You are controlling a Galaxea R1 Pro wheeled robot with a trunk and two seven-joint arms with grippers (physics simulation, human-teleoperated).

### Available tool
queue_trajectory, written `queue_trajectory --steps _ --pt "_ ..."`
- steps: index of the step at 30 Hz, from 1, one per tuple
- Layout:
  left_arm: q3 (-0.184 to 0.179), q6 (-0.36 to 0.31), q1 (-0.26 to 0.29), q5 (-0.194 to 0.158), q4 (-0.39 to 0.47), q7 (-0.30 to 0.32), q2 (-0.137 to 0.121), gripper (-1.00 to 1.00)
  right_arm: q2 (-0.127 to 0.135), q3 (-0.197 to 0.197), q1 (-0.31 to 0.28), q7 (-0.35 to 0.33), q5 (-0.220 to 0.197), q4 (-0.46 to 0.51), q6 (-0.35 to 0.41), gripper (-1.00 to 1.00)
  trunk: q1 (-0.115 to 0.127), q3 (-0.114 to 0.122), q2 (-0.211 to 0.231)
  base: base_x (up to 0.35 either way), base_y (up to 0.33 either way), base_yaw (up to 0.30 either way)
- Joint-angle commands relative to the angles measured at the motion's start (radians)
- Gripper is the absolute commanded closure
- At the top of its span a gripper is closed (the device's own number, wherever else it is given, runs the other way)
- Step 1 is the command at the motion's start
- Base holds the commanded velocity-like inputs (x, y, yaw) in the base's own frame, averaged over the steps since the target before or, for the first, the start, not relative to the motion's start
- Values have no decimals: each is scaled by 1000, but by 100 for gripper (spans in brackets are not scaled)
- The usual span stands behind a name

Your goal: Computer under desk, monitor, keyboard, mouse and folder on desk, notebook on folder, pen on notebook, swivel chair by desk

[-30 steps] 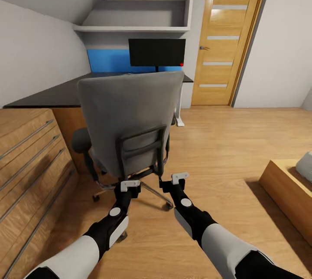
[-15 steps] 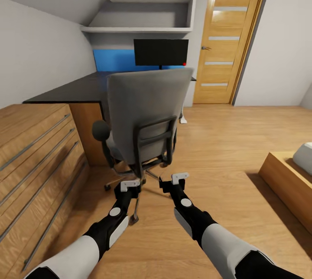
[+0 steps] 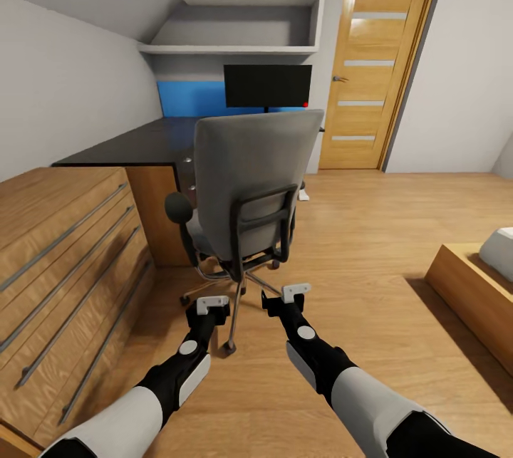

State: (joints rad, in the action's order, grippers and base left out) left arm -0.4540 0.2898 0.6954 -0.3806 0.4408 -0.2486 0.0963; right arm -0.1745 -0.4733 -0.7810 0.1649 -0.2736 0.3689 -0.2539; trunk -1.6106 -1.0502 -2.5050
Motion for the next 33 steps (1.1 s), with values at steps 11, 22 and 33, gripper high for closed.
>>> queue_trajectory --steps 11,22,33 --pt "-4 6 1 -7 1 -304 -1 -100 0 -8 -1 7 -11 -2 -5 -100 0 -1 0 -6 4 0" --pt "106 -86 1 -106 0 -356 -8 -100 0 -5 -1 8 -14 -1 -5 -100 0 -1 0 0 0 0" --pt "155 -249 1 -160 9 -275 -43 -100 0 -2 -1 8 -69 2 -6 -100 0 -1 0 0 0 0"
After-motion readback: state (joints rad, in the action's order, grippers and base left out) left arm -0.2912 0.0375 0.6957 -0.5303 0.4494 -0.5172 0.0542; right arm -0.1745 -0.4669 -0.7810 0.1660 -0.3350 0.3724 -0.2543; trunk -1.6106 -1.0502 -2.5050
